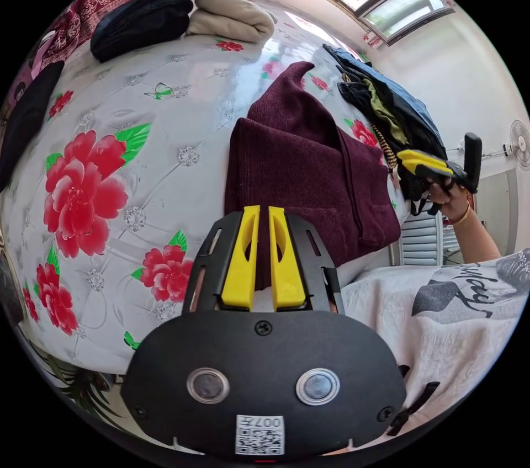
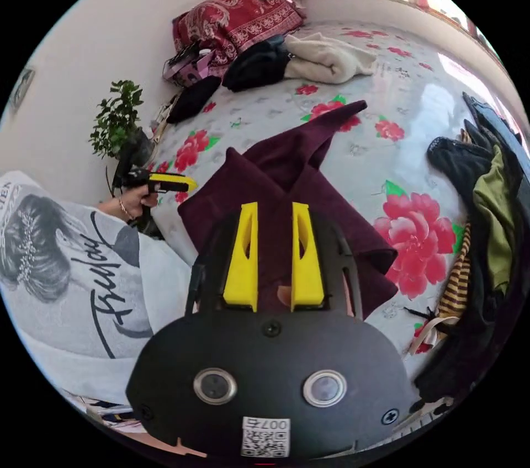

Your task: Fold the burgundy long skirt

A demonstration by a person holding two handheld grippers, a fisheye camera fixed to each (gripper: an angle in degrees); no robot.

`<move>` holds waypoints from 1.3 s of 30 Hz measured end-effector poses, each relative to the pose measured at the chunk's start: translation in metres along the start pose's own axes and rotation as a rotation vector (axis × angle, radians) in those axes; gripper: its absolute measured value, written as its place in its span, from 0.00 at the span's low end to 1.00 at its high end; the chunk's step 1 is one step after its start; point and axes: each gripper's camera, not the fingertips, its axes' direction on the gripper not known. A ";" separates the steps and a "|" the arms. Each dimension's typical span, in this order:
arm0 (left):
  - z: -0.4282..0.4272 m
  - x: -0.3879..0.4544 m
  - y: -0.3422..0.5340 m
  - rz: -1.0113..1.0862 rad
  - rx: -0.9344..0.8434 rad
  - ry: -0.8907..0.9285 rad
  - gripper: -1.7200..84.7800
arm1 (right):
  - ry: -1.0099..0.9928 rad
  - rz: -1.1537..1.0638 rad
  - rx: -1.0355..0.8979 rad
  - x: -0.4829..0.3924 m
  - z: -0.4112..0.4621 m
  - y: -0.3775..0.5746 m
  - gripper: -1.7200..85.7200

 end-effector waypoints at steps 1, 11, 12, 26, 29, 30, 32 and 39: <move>0.002 -0.001 -0.004 -0.001 -0.004 -0.001 0.05 | -0.034 0.059 0.051 0.025 -0.002 -0.025 0.09; 0.019 -0.009 -0.032 -0.044 -0.045 -0.005 0.06 | -0.048 0.391 0.059 0.198 0.088 -0.193 0.11; 0.022 -0.011 -0.035 -0.061 -0.046 -0.002 0.06 | -0.044 0.401 0.039 0.203 0.096 -0.196 0.11; 0.014 0.002 -0.022 -0.060 0.040 -0.002 0.07 | -0.442 -0.483 0.066 -0.016 0.023 -0.088 0.02; 0.004 0.002 -0.001 -0.072 0.058 -0.020 0.07 | -0.403 -0.574 -0.001 -0.077 0.043 -0.019 0.02; 0.001 0.001 0.010 -0.081 0.061 -0.030 0.07 | -0.398 -0.577 -0.025 -0.086 0.051 -0.006 0.02; -0.002 0.000 0.026 -0.091 0.061 -0.043 0.07 | -0.375 -0.554 -0.125 -0.116 0.093 0.045 0.02; -0.001 0.010 0.070 -0.080 0.053 -0.055 0.07 | -0.306 -0.531 -0.368 -0.150 0.163 0.116 0.05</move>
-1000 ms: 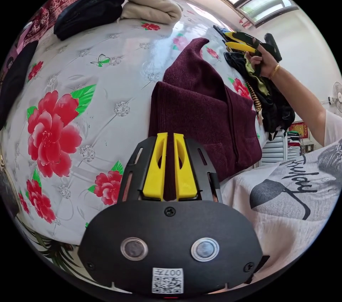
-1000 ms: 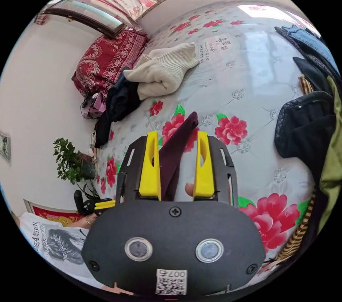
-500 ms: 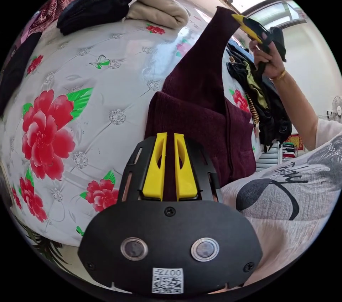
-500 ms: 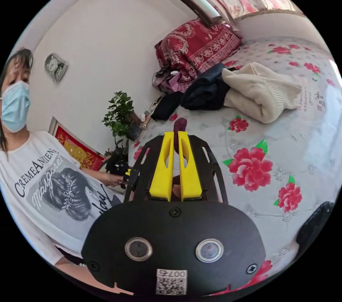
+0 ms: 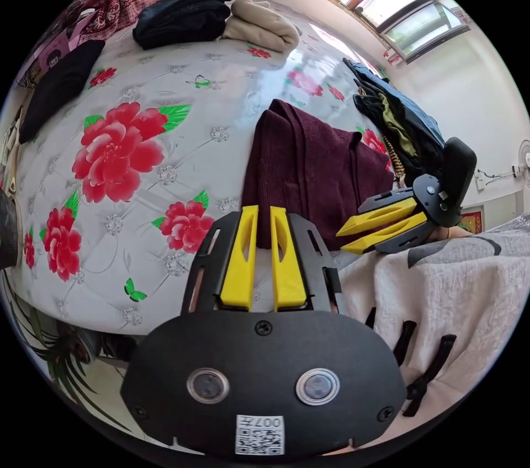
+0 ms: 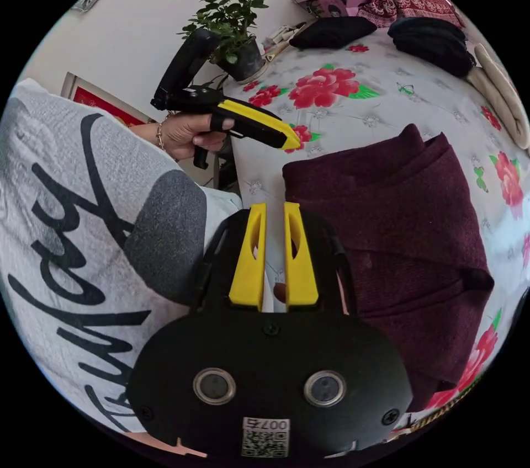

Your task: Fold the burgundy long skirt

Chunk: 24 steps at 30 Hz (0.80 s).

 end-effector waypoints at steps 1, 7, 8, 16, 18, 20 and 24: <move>0.000 0.005 0.002 0.026 0.003 -0.001 0.08 | 0.037 0.014 0.030 -0.003 -0.007 0.007 0.06; 0.014 0.042 -0.001 0.217 -0.016 0.043 0.10 | 0.283 0.314 0.187 0.002 -0.038 0.092 0.08; 0.018 0.047 -0.001 0.242 -0.029 0.051 0.10 | 0.322 0.373 0.169 0.004 -0.035 0.111 0.08; 0.083 0.085 -0.010 0.454 -0.190 -0.093 0.09 | 0.485 0.302 -0.100 -0.003 0.028 0.124 0.06; 0.082 0.087 -0.013 0.453 -0.214 -0.100 0.05 | 0.520 0.280 -0.104 -0.008 0.024 0.125 0.04; 0.073 0.090 -0.013 0.458 -0.206 -0.096 0.03 | 0.529 0.256 -0.093 -0.021 0.000 0.133 0.03; 0.040 0.099 -0.004 0.490 -0.142 -0.031 0.02 | 0.568 0.194 -0.077 -0.054 -0.045 0.155 0.03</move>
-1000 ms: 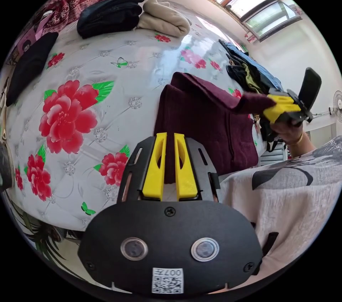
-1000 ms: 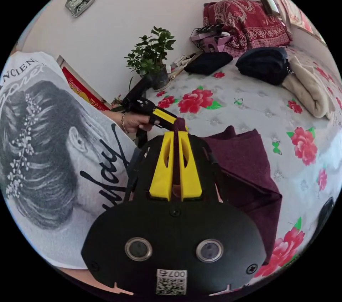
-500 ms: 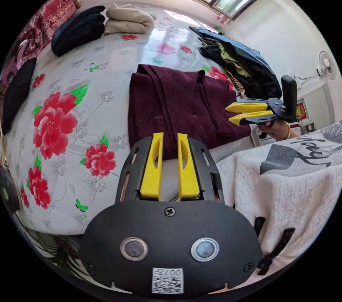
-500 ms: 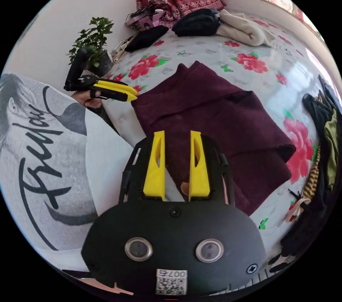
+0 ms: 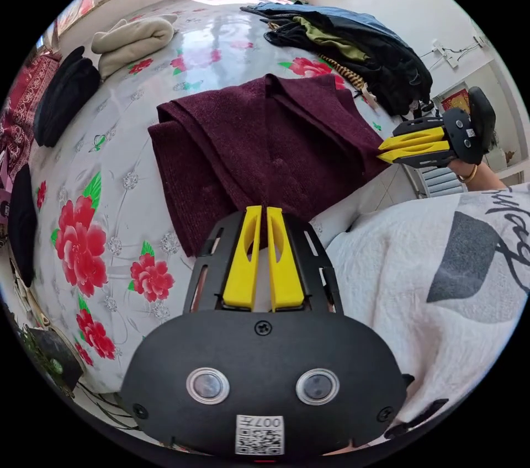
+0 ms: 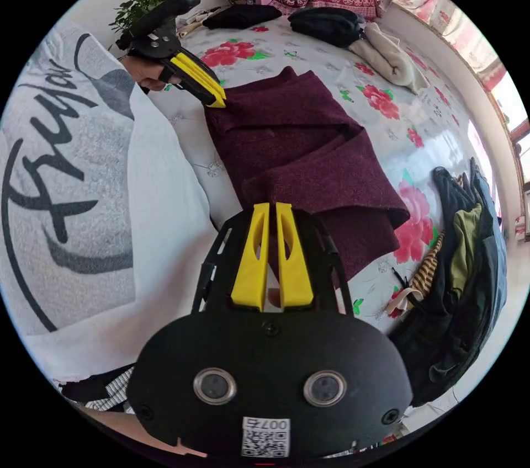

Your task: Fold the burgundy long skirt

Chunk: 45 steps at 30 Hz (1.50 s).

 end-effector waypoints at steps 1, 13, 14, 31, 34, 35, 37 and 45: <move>-0.002 0.003 0.003 0.010 -0.001 -0.005 0.02 | 0.017 -0.017 -0.002 -0.001 -0.011 0.008 0.03; 0.020 -0.029 0.022 -0.138 -0.030 -0.006 0.09 | -0.374 0.691 0.233 0.093 0.007 0.095 0.09; 0.015 -0.029 0.025 -0.138 -0.012 -0.014 0.09 | -0.400 0.835 0.290 0.107 0.002 0.122 0.10; 0.044 0.040 -0.058 0.326 -0.004 0.120 0.10 | -0.690 1.610 0.544 0.186 0.032 0.255 0.12; 0.091 0.057 -0.069 0.437 -0.144 0.120 0.10 | -0.646 1.574 0.501 0.194 0.022 0.247 0.10; 0.101 0.059 -0.070 0.447 -0.188 0.107 0.10 | -0.628 1.559 0.493 0.196 0.016 0.244 0.09; 0.104 0.061 -0.068 0.483 -0.157 0.067 0.10 | -0.612 1.524 0.518 0.195 0.006 0.242 0.08; 0.051 0.025 -0.062 0.351 0.037 0.131 0.09 | -0.545 1.377 0.521 0.188 -0.026 0.220 0.07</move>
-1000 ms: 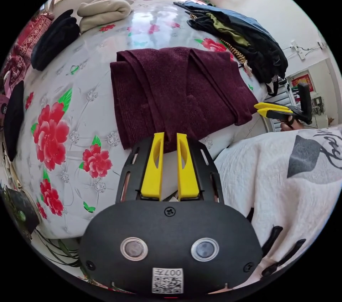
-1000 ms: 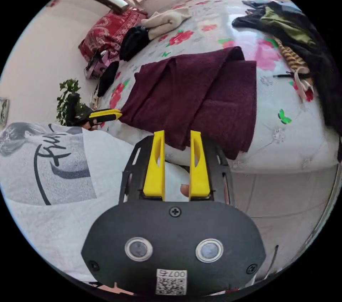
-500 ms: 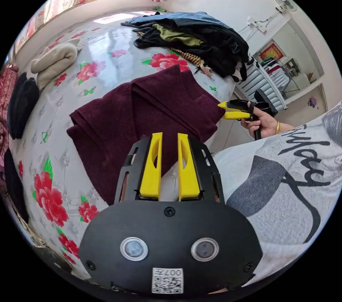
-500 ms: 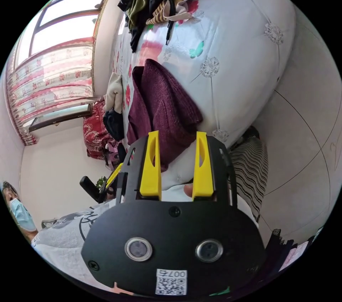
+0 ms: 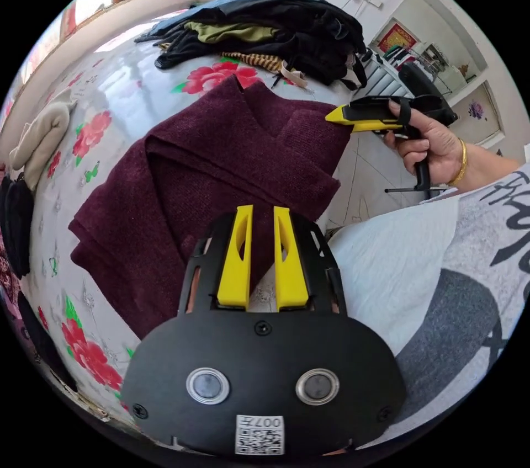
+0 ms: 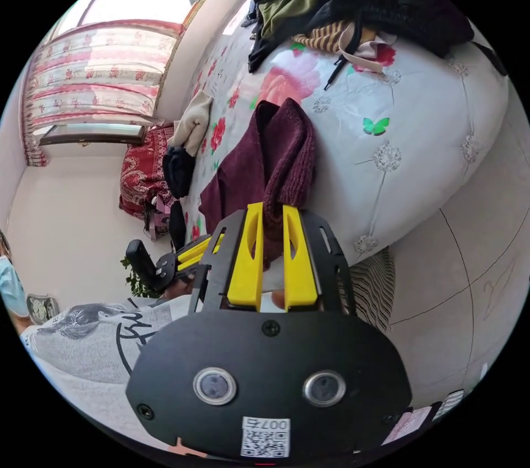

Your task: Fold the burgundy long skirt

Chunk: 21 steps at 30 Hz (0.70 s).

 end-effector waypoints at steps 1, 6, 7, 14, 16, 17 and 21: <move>0.001 0.000 -0.004 0.026 0.010 0.043 0.09 | 0.012 -0.005 -0.006 -0.002 0.001 0.000 0.07; 0.048 0.007 -0.017 0.131 -0.158 0.044 0.08 | -0.010 -0.026 -0.039 -0.017 0.005 -0.006 0.07; 0.044 0.008 -0.016 0.149 -0.137 0.047 0.08 | -0.024 -0.055 -0.062 -0.029 0.008 -0.010 0.06; -0.009 -0.009 0.006 0.068 -0.031 0.033 0.05 | 0.061 -0.685 -0.368 -0.217 0.085 -0.009 0.07; -0.034 -0.019 0.025 0.006 -0.001 0.017 0.04 | 0.108 -0.885 -0.459 -0.267 0.117 0.013 0.07; -0.039 -0.022 0.031 -0.012 -0.001 0.022 0.04 | 0.122 -1.007 -0.525 -0.295 0.140 0.033 0.07; -0.059 -0.044 0.088 -0.223 -0.038 0.110 0.07 | 0.116 -1.202 -0.743 -0.332 0.229 0.087 0.08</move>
